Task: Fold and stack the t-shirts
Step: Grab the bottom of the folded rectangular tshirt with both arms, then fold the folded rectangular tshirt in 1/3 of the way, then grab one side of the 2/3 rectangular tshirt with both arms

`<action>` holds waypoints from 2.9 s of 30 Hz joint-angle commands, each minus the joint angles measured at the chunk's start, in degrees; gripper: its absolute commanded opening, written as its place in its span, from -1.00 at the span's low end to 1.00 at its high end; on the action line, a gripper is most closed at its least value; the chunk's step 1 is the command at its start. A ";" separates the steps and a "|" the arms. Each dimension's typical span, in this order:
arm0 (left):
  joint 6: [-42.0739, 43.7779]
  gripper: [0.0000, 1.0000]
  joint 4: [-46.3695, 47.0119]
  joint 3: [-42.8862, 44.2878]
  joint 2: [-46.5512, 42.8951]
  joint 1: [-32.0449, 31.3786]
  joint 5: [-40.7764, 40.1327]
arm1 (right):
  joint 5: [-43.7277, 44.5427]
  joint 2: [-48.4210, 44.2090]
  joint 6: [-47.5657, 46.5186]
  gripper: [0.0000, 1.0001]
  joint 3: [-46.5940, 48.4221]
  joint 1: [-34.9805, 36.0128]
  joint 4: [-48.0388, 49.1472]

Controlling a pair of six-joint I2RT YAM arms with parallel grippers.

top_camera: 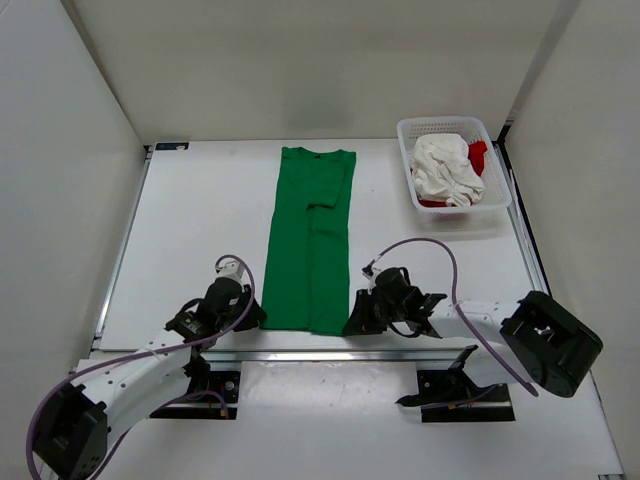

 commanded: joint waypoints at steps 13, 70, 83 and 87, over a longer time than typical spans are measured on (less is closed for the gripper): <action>-2.55 -1.00 -12.14 -1.16 -14.53 2.77 10.68 | 3.46 -10.59 3.56 -0.98 -1.69 8.43 -9.24; -2.56 -0.18 21.07 37.03 40.67 15.97 10.96 | 0.73 25.19 -18.51 -0.40 49.16 -26.39 -19.46; -4.22 -0.29 26.69 21.10 45.05 11.21 12.80 | 0.63 24.47 -17.18 -0.98 31.82 -18.83 -11.81; -5.36 -0.33 28.11 14.42 41.98 10.78 10.96 | 1.35 22.80 -16.39 -1.00 25.14 -18.38 -10.84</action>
